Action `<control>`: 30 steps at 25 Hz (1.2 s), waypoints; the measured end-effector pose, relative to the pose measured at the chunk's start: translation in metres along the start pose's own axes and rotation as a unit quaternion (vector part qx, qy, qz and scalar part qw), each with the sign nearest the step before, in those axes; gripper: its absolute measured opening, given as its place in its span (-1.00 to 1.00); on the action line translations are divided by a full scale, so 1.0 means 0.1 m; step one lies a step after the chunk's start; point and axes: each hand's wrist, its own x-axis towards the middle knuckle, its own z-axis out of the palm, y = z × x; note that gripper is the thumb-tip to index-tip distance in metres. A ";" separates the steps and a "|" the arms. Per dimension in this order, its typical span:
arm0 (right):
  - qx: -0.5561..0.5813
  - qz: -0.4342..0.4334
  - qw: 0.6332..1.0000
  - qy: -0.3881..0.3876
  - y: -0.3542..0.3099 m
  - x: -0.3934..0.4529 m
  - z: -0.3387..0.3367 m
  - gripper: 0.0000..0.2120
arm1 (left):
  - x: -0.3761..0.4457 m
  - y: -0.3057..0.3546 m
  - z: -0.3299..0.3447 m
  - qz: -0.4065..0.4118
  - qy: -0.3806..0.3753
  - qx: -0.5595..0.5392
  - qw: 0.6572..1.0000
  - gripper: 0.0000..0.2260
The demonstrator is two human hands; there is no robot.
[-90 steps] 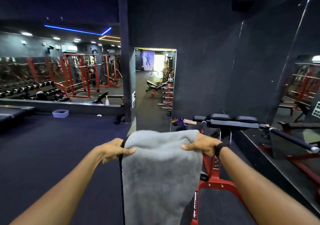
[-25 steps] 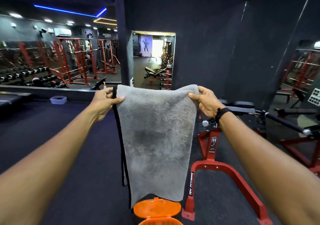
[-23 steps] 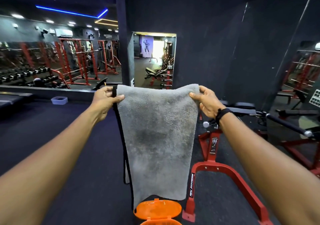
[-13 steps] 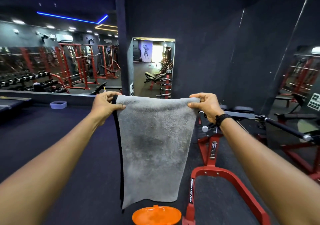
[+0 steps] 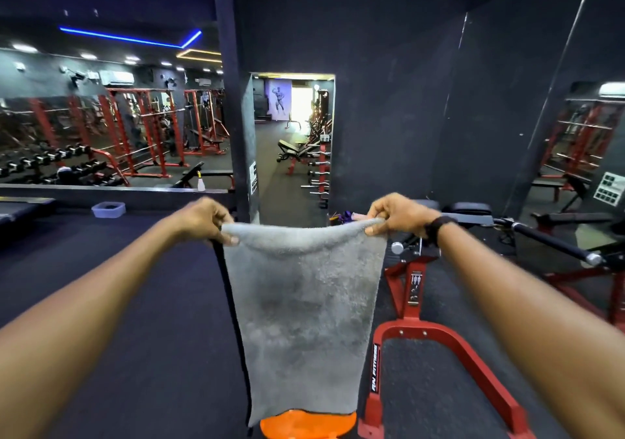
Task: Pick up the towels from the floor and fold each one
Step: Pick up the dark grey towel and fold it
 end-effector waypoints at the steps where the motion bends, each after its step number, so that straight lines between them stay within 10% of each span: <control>1: 0.055 -0.031 0.997 0.041 -0.13 0.01 -0.11 -0.83 | 0.01 0.14 -0.06 0.044 0.069 -0.081 0.993 -0.81; 4: 0.298 -0.056 0.945 0.120 -0.43 0.02 -0.37 -0.80 | 0.07 0.40 -0.14 0.123 0.140 -0.348 0.919 -0.65; 9: 0.292 0.075 0.953 0.005 -0.06 -0.21 0.24 -0.85 | -0.05 -0.01 0.35 -0.045 -0.040 -0.278 0.959 -0.08; 14: 0.472 0.176 0.859 0.092 0.12 -0.06 0.41 -0.80 | 0.00 -0.14 0.49 -0.139 0.016 -0.401 0.906 -0.61; 18: 0.442 0.133 0.884 0.080 -0.03 0.07 0.26 -0.70 | -0.03 0.16 0.48 -0.078 0.040 -0.477 0.875 -0.83; 21: 0.324 0.109 0.940 -0.021 -0.06 -0.07 0.20 -0.62 | -0.07 0.01 0.42 -0.068 -0.014 -0.346 0.936 -0.79; 30: 0.312 0.036 0.947 0.066 -0.15 0.08 0.25 -0.75 | -0.10 0.03 0.34 0.000 0.142 -0.434 0.890 -0.87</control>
